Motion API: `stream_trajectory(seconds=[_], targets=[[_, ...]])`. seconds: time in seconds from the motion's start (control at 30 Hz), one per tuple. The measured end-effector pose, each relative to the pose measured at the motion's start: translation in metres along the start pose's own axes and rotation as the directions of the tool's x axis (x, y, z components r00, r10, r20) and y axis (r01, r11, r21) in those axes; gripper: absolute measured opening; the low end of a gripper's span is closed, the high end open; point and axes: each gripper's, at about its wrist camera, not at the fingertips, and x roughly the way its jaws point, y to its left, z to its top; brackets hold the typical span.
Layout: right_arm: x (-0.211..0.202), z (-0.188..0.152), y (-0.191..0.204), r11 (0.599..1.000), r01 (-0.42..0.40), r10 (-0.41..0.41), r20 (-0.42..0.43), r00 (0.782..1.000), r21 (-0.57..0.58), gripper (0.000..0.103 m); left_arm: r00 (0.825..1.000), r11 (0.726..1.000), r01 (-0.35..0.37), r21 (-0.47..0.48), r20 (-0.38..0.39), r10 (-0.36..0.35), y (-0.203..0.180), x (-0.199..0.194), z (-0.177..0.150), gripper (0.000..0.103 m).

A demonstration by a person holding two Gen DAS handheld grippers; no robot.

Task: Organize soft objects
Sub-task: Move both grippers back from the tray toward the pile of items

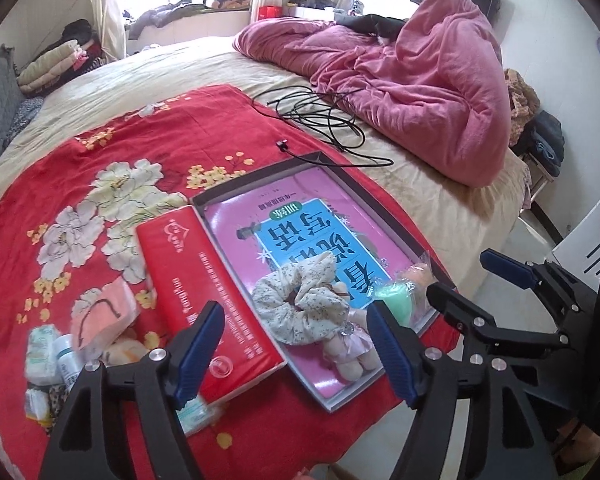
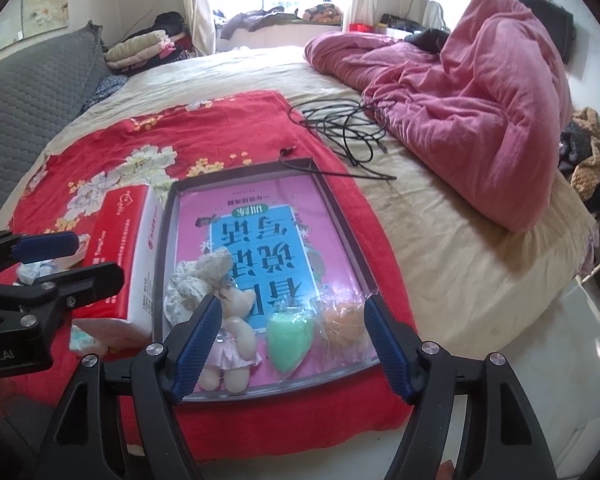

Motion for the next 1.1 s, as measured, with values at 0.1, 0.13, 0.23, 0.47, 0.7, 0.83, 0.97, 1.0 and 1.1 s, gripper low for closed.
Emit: stream_trajectory(seconds=[0.1, 0.13, 0.23, 0.47, 0.7, 0.83, 0.97, 1.0, 1.1], targets=[[-0.009, 0.003, 0.005, 1.0, 0.004, -0.004, 0.015, 1.0, -0.009, 0.075, 1.0, 1.0, -0.016, -0.007, 0.019, 0.016, 0.006, -0.013, -0.005, 0.075], [-0.011, 0.003, 0.007, 1.0, 0.005, -0.005, 0.02, 1.0, -0.012, 0.075, 0.999, 1.0, -0.02, -0.012, 0.027, 0.02, 0.009, -0.018, -0.006, 0.075], [-0.021, 0.005, 0.015, 1.0, 0.005, -0.004, 0.035, 0.999, -0.028, 0.076, 0.999, 0.999, -0.025, -0.025, 0.038, 0.026, 0.016, -0.029, -0.011, 0.075], [-0.041, 0.01, 0.04, 0.998, 0.0, 0.005, 0.07, 0.998, -0.062, 0.076, 0.996, 0.996, -0.045, -0.071, 0.069, 0.05, 0.039, -0.058, -0.023, 0.076], [-0.056, 0.014, 0.068, 0.995, -0.012, 0.022, 0.096, 0.995, -0.103, 0.076, 0.991, 0.991, -0.07, -0.117, 0.104, 0.082, 0.063, -0.086, -0.037, 0.077], [-0.065, 0.017, 0.084, 0.992, -0.017, 0.031, 0.112, 0.993, -0.122, 0.077, 0.988, 0.986, -0.077, -0.149, 0.123, 0.096, 0.079, -0.102, -0.044, 0.077], [-0.073, 0.018, 0.101, 0.99, -0.036, 0.054, 0.126, 0.991, -0.138, 0.077, 0.983, 0.979, -0.095, -0.18, 0.137, 0.121, 0.096, -0.117, -0.053, 0.077], [-0.075, 0.018, 0.106, 0.989, -0.042, 0.06, 0.129, 0.99, -0.144, 0.077, 0.982, 0.977, -0.1, -0.19, 0.139, 0.127, 0.1, -0.12, -0.054, 0.077], [-0.08, 0.019, 0.117, 0.986, -0.048, 0.07, 0.136, 0.988, -0.159, 0.078, 0.978, 0.97, -0.11, -0.218, 0.149, 0.144, 0.114, -0.13, -0.062, 0.077]])
